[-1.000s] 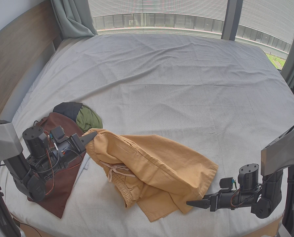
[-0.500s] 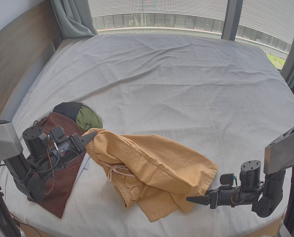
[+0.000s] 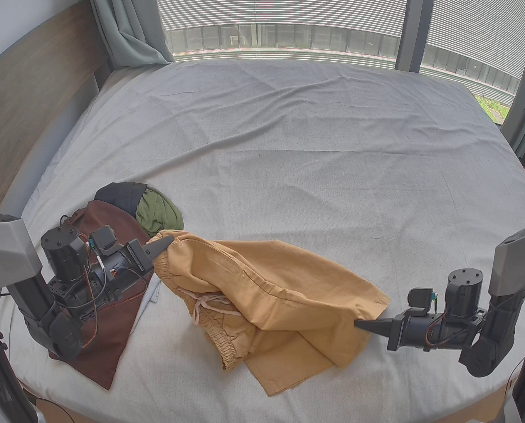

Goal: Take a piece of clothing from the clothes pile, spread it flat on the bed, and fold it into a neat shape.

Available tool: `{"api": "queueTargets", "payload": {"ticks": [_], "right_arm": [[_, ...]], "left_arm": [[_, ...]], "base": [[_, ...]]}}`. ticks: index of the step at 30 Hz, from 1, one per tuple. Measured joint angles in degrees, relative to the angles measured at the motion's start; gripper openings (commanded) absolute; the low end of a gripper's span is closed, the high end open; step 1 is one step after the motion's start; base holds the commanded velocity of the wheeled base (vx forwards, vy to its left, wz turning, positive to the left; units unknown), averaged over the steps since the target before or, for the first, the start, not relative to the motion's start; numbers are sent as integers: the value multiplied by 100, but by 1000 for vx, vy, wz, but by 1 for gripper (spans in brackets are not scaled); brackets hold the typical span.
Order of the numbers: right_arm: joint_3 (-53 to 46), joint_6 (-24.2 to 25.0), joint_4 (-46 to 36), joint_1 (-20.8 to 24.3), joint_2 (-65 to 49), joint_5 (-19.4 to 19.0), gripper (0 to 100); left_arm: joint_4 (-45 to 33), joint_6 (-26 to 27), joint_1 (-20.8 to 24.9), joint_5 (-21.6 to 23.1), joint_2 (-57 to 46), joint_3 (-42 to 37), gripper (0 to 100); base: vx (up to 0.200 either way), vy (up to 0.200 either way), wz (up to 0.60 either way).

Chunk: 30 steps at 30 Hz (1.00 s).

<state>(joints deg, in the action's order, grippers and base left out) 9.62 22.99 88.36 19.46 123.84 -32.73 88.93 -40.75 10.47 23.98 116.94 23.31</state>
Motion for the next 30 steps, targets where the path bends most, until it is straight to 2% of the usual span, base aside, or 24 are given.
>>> {"api": "queueTargets", "payload": {"ticks": [5,9,20,21,24,30], "right_arm": [[204,51,-6,-347,-227,-244,0],[410,276,-1,-595,-378,-391,0],[606,416,-4,-733,-430,-416,0],[601,410,-4,-725,-419,-451,100],[568,396,-4,-711,-395,-600,100],[518,399,0,-439,-361,-618,100]], "left_arm": [[0,0,0,7,12,-27,0],[-6,0,2,10,22,-49,0],[-2,0,13,-4,34,-20,0],[-4,0,11,-4,34,-18,0],[-2,0,11,-4,34,-13,0],[-2,0,20,-6,34,-10,0]], "base": [[0,0,0],[0,0,0],[0,0,0],[0,0,0],[0,0,0],[0,0,0]]}}
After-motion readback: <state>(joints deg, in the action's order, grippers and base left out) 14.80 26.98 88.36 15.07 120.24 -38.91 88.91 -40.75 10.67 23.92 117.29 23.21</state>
